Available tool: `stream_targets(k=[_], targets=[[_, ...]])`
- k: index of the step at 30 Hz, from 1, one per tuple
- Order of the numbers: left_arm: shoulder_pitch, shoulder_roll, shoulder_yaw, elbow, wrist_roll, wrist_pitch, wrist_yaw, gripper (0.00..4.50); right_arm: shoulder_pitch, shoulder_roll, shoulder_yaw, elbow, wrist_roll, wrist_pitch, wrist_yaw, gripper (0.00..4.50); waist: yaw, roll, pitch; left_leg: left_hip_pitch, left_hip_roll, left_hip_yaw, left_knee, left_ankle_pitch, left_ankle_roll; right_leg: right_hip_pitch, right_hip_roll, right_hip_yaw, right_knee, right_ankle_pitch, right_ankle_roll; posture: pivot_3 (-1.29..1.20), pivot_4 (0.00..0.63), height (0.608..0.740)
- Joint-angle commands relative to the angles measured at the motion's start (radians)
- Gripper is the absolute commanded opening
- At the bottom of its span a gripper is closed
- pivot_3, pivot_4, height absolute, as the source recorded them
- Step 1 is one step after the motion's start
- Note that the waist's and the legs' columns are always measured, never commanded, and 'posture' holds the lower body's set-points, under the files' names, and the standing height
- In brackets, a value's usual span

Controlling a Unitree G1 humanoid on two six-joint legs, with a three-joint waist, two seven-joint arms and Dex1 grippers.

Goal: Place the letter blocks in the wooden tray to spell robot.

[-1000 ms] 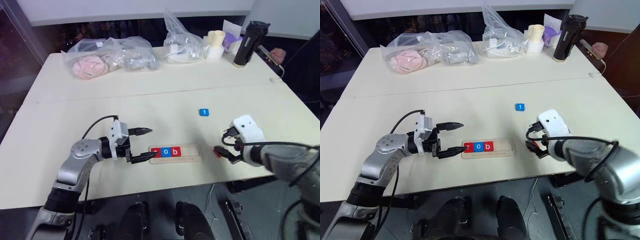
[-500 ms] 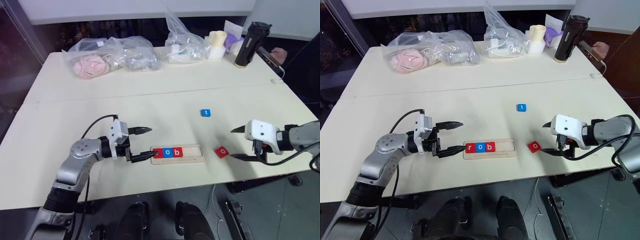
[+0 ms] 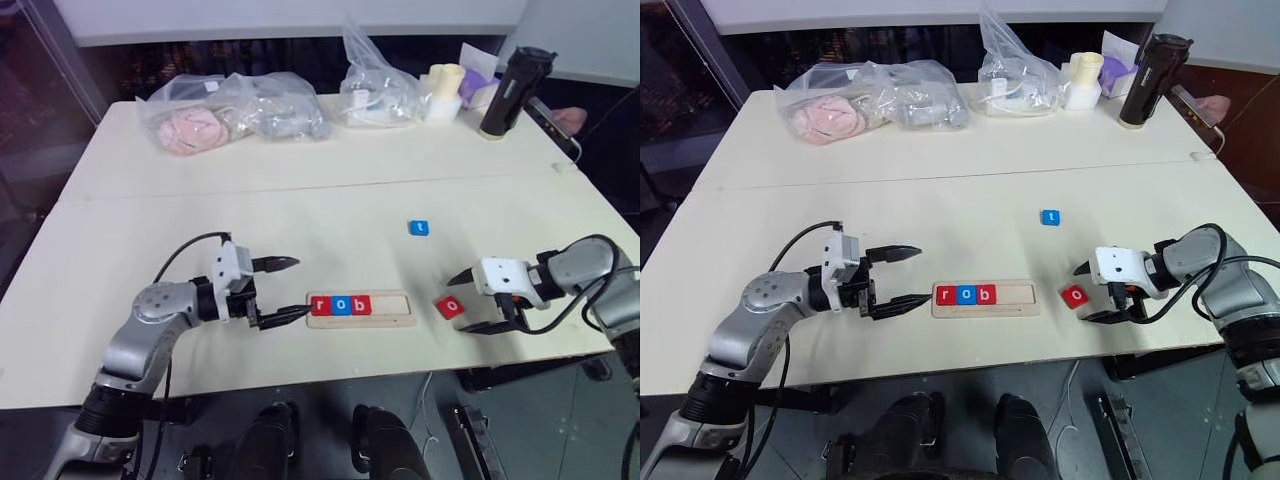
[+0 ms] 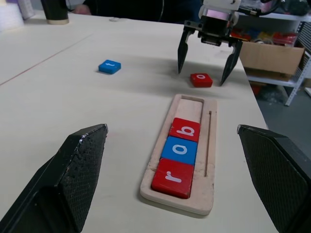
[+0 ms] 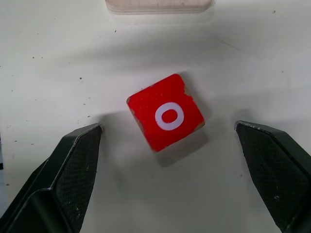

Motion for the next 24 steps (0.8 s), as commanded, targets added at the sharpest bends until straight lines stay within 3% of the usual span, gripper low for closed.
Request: stream_targets(k=[1, 16, 19, 24], targets=[[-0.001, 0.002, 0.012, -0.041, -0.018, 0.003, 0.005, 4.5, -0.023, 0.021, 0.001, 0.034, -0.022, -0.022, 0.012, 4.49, -0.001, 0.0, 0.0, 0.0, 0.0, 0.0, 0.0, 0.0, 0.0, 0.0, 0.0, 0.0, 0.0, 0.0, 0.0, 0.0, 0.15, 0.738], [0.0, 0.0, 0.014, -0.053, -0.026, 0.015, 0.026, 4.5, -0.036, 0.072, 0.001, 0.032, -0.046, -0.046, 0.04, 4.49, -0.002, 0.0, 0.0, 0.005, 0.0, 0.0, 0.001, 0.0, 0.0, 0.004, 0.0, 0.001, 0.001, 0.001, 0.0, 0.0, 0.15, 0.738], [-0.003, -0.003, 0.012, -0.052, -0.026, 0.015, 0.029, 4.5, -0.034, 0.075, 0.005, 0.044, -0.057, -0.055, 0.036, 3.65, -0.002, 0.0, 0.0, 0.005, 0.001, 0.0, 0.001, 0.0, 0.0, 0.004, 0.0, 0.001, 0.001, 0.001, 0.0, 0.0, 0.15, 0.738], [-0.002, -0.005, 0.011, -0.051, -0.024, 0.013, 0.03, 4.5, -0.032, 0.085, -0.001, 0.037, -0.055, -0.051, 0.041, 1.15, -0.003, 0.0, 0.0, 0.008, 0.001, 0.0, 0.001, 0.0, 0.0, 0.007, 0.001, 0.002, 0.001, 0.002, 0.0, 0.0, 0.15, 0.738]])
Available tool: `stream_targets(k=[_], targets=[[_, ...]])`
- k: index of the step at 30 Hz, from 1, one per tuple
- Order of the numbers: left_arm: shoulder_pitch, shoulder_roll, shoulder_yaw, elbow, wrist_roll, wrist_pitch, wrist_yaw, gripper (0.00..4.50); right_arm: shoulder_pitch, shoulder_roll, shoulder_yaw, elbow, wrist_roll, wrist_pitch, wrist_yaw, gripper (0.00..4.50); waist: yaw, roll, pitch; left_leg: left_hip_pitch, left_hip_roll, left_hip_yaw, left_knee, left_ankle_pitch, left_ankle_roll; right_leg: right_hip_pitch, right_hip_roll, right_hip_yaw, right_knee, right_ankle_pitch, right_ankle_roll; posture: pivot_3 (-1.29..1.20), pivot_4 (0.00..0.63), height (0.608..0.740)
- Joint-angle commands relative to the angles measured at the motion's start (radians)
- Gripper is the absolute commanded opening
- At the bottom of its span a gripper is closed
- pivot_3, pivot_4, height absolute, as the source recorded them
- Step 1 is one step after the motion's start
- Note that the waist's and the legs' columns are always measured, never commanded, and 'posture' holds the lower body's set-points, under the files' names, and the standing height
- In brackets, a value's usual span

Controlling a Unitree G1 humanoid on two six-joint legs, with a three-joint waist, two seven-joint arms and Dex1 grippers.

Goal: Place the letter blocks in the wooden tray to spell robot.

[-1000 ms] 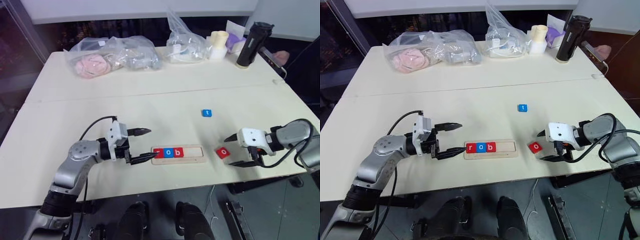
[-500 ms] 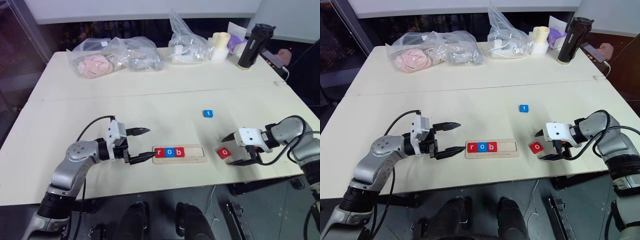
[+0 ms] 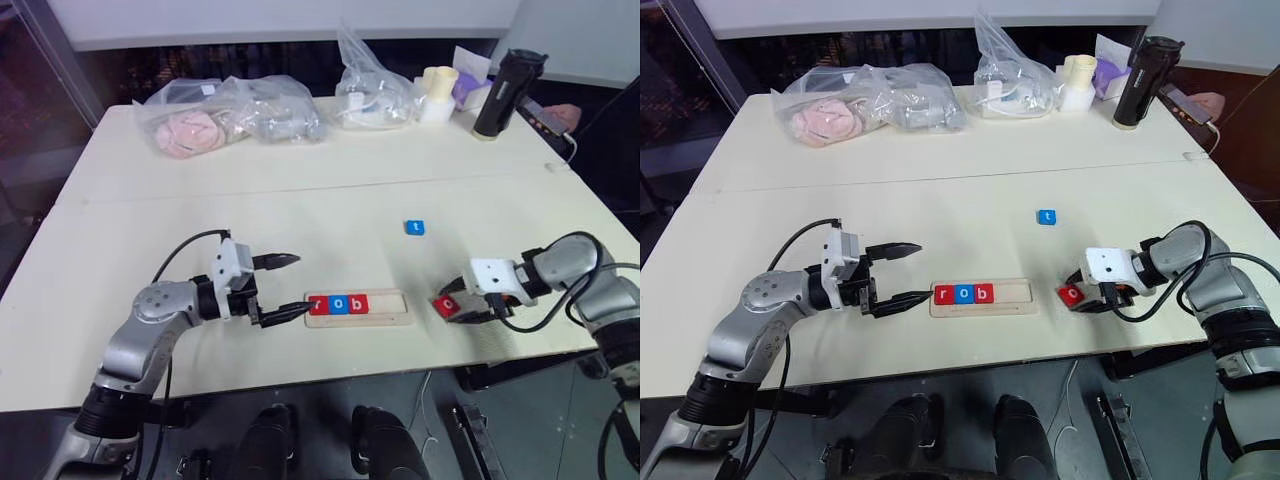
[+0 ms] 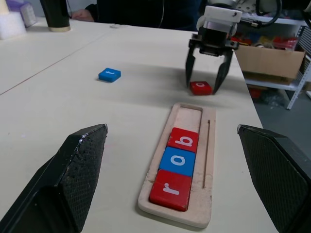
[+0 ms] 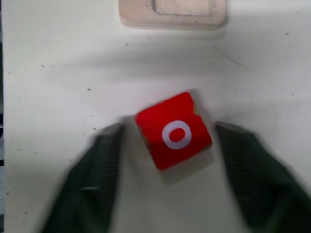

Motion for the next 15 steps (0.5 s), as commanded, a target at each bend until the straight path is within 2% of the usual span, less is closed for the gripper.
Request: stream_targets(k=[1, 6, 10, 15], targets=[[-0.003, -0.002, 0.011, -0.025, -0.011, -0.007, 0.003, 4.5, 0.007, 0.016, 0.002, -0.017, -0.008, 0.007, -0.011, 1.11, 0.0, 0.0, 0.0, 0.001, 0.0, 0.0, 0.0, -0.001, -0.001, 0.001, 0.0, 0.0, 0.0, 0.0, 0.0, 0.0, 0.15, 0.738], [-0.003, -0.005, 0.01, -0.025, -0.01, -0.008, 0.005, 4.5, 0.017, 0.018, -0.026, -0.101, 0.021, 0.07, -0.03, 1.11, 0.0, 0.0, 0.0, 0.001, 0.0, 0.0, 0.0, -0.001, -0.002, 0.001, 0.0, 0.001, 0.0, 0.0, 0.0, 0.0, 0.15, 0.738], [-0.002, -0.007, 0.01, -0.023, -0.009, -0.011, 0.003, 4.5, 0.026, 0.008, -0.067, -0.306, 0.097, 0.273, -0.045, 1.11, 0.002, 0.001, 0.0, 0.001, 0.0, 0.0, -0.001, 0.0, 0.0, 0.0, 0.0, 0.001, 0.001, 0.0, 0.0, 0.0, 0.15, 0.738], [-0.013, -0.017, 0.003, -0.012, -0.003, -0.016, 0.002, 4.5, 0.018, 0.024, -0.042, -0.476, 0.116, 0.448, -0.084, 1.11, 0.004, 0.001, 0.0, 0.001, 0.0, 0.001, -0.002, -0.001, -0.002, -0.001, -0.001, 0.002, 0.001, 0.0, 0.0, 0.0, 0.15, 0.738]])
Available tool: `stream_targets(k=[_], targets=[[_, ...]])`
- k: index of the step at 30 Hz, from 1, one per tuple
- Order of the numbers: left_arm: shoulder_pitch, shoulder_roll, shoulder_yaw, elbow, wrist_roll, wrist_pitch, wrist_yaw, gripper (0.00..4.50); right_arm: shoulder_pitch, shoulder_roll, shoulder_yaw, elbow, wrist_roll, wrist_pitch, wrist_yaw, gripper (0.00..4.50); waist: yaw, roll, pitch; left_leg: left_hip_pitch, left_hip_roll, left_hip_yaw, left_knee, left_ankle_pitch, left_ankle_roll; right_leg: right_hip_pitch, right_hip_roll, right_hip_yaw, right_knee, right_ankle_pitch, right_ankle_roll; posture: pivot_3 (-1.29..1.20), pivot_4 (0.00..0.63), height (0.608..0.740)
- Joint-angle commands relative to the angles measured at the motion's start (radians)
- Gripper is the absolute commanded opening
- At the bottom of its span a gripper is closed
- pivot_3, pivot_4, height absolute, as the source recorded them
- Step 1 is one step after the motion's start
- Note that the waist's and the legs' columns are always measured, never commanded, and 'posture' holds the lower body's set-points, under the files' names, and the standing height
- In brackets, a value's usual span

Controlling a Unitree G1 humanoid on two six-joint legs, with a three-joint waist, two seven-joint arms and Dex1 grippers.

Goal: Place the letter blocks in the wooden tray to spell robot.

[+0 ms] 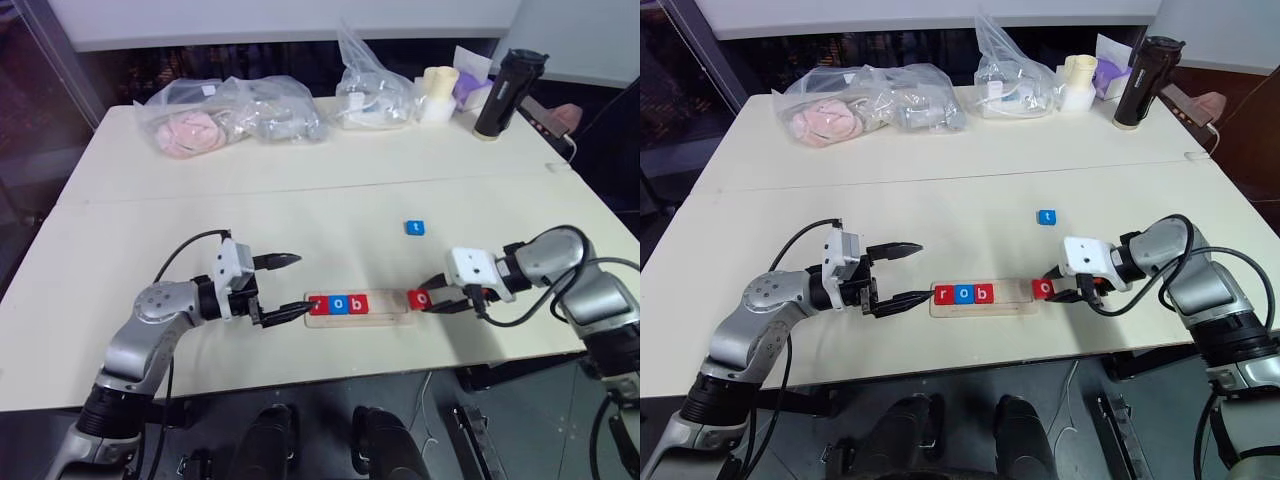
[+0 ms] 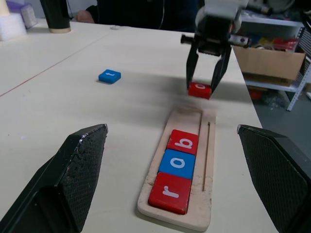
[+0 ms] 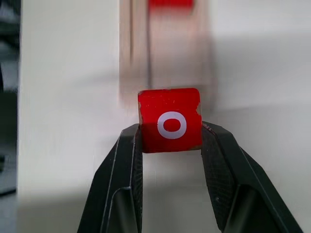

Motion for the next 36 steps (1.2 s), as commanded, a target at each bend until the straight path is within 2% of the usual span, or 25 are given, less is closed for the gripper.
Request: stream_targets(k=[1, 11, 36], targets=[[-0.015, -0.007, 0.003, -0.011, -0.003, -0.015, 0.002, 4.5, -0.011, 0.014, -0.005, -0.105, 0.014, 0.091, -0.035, 1.11, 0.002, 0.0, 0.0, 0.0, 0.0, 0.0, 0.0, 0.0, 0.0, 0.0, 0.0, 0.0, 0.0, 0.0, 0.0, 0.0, 0.15, 0.738], [-0.008, -0.011, 0.006, -0.017, 0.002, -0.02, 0.004, 4.5, -0.021, 0.094, 0.081, -0.157, -0.057, 0.183, -0.142, 1.11, 0.0, 0.0, 0.0, -0.001, 0.0, 0.0, -0.001, 0.0, 0.0, -0.001, 0.0, 0.0, -0.001, 0.0, 0.0, 0.0, 0.15, 0.738], [0.002, 0.074, -0.01, -0.036, -0.036, 0.011, -0.157, 4.5, -0.025, 0.114, 0.116, -0.142, -0.097, 0.17, -0.144, 1.11, 0.0, 0.0, 0.0, -0.001, 0.0, 0.001, -0.001, 0.0, 0.0, -0.001, 0.0, 0.0, -0.001, 0.0, 0.0, 0.0, 0.15, 0.738]])
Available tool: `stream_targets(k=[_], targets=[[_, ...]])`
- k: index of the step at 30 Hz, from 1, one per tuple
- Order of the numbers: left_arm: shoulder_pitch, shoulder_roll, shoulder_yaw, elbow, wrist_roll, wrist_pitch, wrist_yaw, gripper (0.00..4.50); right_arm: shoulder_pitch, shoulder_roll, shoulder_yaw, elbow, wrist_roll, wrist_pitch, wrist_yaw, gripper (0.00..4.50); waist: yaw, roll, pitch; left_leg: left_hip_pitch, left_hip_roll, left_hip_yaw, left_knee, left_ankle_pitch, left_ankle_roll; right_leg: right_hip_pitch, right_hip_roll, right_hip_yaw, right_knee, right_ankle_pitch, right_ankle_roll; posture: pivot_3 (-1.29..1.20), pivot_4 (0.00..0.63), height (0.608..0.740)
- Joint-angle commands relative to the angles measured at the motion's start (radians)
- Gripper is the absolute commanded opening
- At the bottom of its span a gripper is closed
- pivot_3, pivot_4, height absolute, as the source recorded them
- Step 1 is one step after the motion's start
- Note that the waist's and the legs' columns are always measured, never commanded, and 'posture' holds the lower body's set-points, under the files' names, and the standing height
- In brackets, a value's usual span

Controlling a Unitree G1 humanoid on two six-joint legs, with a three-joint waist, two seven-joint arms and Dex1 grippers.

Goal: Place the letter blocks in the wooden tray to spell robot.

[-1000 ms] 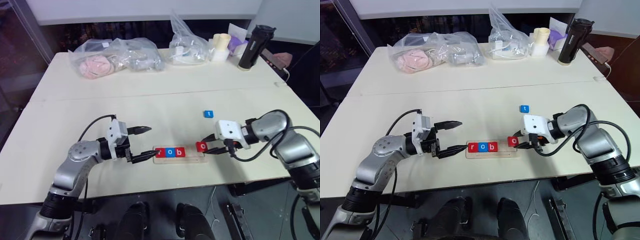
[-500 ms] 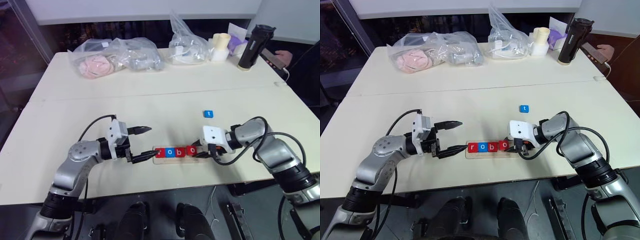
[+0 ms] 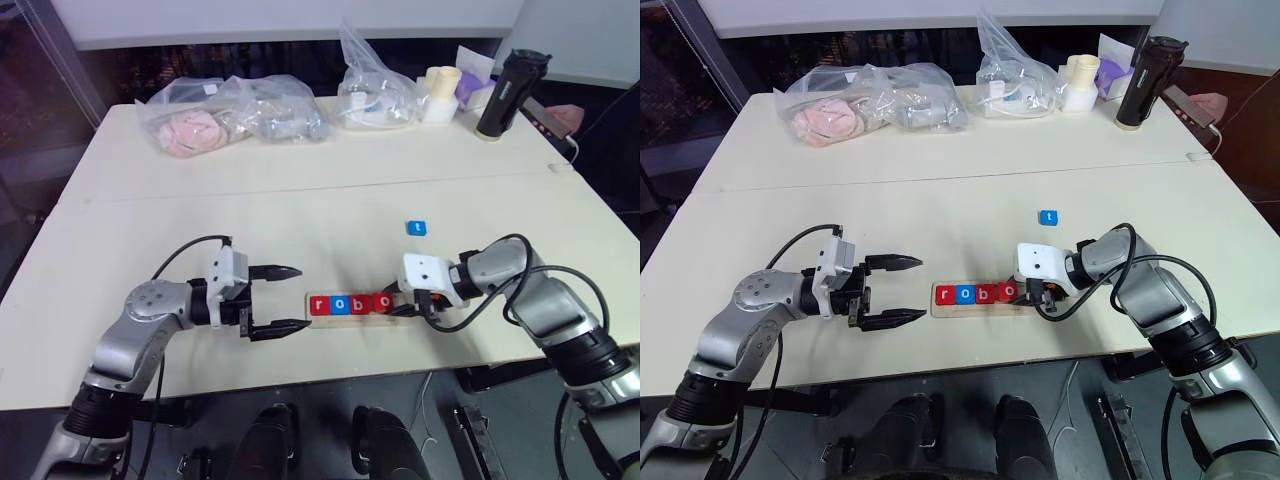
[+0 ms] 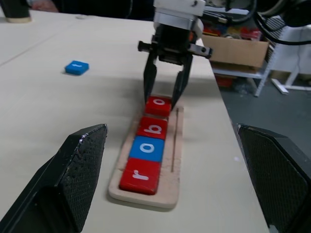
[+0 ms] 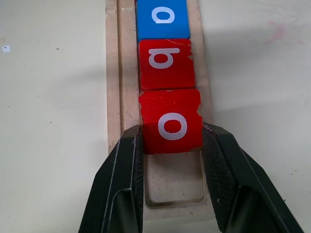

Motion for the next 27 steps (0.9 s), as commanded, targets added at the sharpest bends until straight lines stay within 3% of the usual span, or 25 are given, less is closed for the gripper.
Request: stream_targets(k=[1, 7, 27], targets=[[-0.001, 0.004, -0.006, -0.033, -0.01, -0.004, -0.007, 4.5, -0.024, 0.002, -0.007, -0.017, 0.003, -0.009, 0.002, 1.61, 0.0, 0.0, 0.0, 0.0, 0.0, 0.0, 0.0, 0.0, 0.0, 0.0, 0.0, 0.0, 0.0, 0.0, 0.0, 0.0, 0.15, 0.738], [-0.004, -0.001, -0.003, -0.03, -0.008, -0.004, -0.001, 4.5, -0.029, 0.007, -0.008, -0.019, 0.003, -0.006, -0.004, 4.47, 0.0, 0.0, 0.0, 0.0, 0.0, 0.0, 0.0, 0.0, 0.0, 0.0, 0.0, 0.0, 0.0, 0.0, 0.0, 0.0, 0.15, 0.738], [-0.011, -0.017, -0.006, -0.023, -0.002, -0.007, 0.018, 4.5, -0.069, 0.032, -0.025, 0.057, -0.013, -0.051, -0.059, 4.47, 0.0, 0.0, 0.0, 0.0, 0.0, 0.0, 0.0, 0.0, 0.001, 0.0, 0.0, 0.0, 0.0, 0.0, 0.0, 0.0, 0.15, 0.738]])
